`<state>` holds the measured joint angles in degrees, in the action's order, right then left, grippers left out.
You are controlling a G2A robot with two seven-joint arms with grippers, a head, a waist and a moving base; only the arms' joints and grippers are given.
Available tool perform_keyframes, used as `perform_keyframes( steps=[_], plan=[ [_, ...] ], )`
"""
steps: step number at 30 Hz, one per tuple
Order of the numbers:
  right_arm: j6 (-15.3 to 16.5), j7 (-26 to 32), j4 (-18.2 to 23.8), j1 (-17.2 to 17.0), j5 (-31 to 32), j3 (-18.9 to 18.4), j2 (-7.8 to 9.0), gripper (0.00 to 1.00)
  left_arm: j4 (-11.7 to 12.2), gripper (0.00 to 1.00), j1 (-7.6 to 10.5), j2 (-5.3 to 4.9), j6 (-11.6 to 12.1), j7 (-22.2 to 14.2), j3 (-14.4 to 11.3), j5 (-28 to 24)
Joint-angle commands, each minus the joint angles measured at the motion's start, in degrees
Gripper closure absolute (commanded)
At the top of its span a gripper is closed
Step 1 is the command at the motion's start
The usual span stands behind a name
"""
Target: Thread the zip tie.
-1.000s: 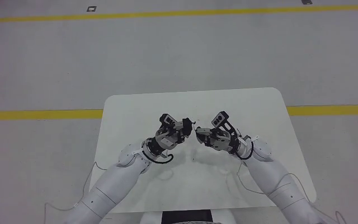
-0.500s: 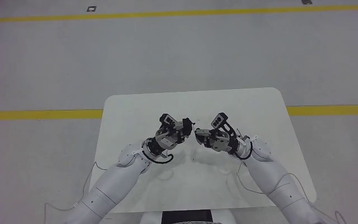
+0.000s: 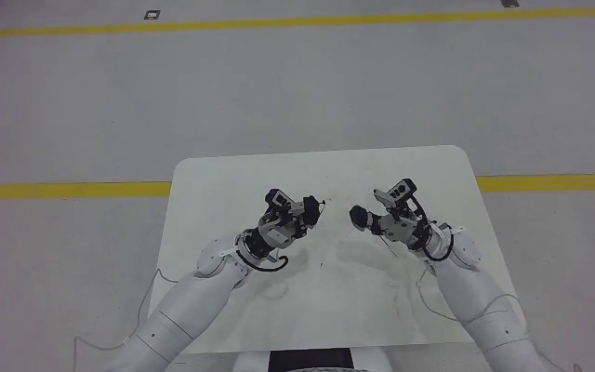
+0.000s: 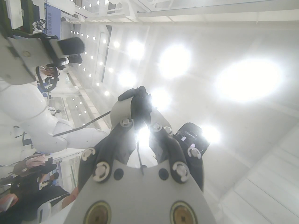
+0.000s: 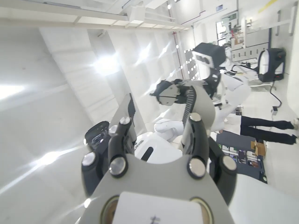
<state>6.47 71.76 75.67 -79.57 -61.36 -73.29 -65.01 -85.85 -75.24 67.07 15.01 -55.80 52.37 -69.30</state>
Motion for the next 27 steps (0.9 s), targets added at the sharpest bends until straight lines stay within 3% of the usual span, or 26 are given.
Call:
perform_keyframes(
  steps=[1,8,11,18,20,21,27],
  plan=[
    [0.3,3.2,1.1,-1.0,-3.3,-2.7,0.28,0.00,0.0,1.00,0.00,0.00,0.0,0.0,0.0,0.0],
    [0.3,7.9,5.6,-3.7,-10.9,-8.3,0.60,0.00,0.0,1.00,0.00,0.00,0.0,0.0,0.0,0.0],
    [0.1,7.9,7.5,-4.5,-12.2,-9.1,0.57,0.00,-2.3,1.00,-0.59,0.21,-1.5,-0.6,-0.2,-2.4],
    [-0.1,7.9,9.6,-5.1,-12.9,-8.4,0.30,0.00,-4.3,1.00,-1.36,0.64,-5.7,-7.7,0.4,-10.1],
    [-0.2,7.9,9.8,-5.1,-12.8,-8.2,0.28,0.00,-4.4,1.00,-1.55,0.72,-6.6,-8.1,0.5,-10.9],
    [-0.2,7.9,9.8,-5.1,-12.8,-8.2,0.28,0.00,-4.0,1.00,-1.79,0.77,-8.2,-7.6,0.4,-12.3],
    [-0.2,7.9,9.8,-5.1,-12.8,-8.2,0.28,0.00,-4.0,1.00,-1.79,0.77,-8.2,-7.6,0.4,-12.3]
  ],
)
